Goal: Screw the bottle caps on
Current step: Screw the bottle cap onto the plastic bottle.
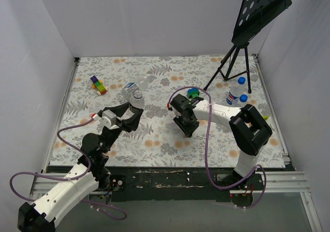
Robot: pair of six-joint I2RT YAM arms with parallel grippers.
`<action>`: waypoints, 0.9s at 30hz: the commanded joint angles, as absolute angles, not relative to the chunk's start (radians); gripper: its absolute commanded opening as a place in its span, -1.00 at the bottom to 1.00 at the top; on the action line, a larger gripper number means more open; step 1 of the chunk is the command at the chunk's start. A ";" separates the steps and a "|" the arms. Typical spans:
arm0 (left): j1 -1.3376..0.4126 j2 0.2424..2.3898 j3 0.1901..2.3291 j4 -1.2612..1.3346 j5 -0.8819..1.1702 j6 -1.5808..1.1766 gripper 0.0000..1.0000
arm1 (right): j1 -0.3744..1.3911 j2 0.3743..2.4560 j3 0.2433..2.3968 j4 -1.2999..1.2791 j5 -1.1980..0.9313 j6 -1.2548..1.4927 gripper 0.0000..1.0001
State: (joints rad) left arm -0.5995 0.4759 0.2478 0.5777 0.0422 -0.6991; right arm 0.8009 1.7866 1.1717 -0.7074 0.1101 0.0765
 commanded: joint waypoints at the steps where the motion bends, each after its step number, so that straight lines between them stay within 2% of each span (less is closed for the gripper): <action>1: -0.600 0.494 0.296 0.551 0.087 -0.667 -1.00 | 0.807 1.770 1.207 -0.718 0.124 0.077 -0.48; 15: -0.600 0.580 0.334 0.442 0.322 -0.540 -1.00 | 0.805 1.428 1.370 -0.796 -0.130 -0.104 -0.52; 27: -0.600 0.670 0.387 0.319 0.489 -0.445 -1.00 | 0.805 1.347 1.678 -0.943 -0.390 -0.285 -0.54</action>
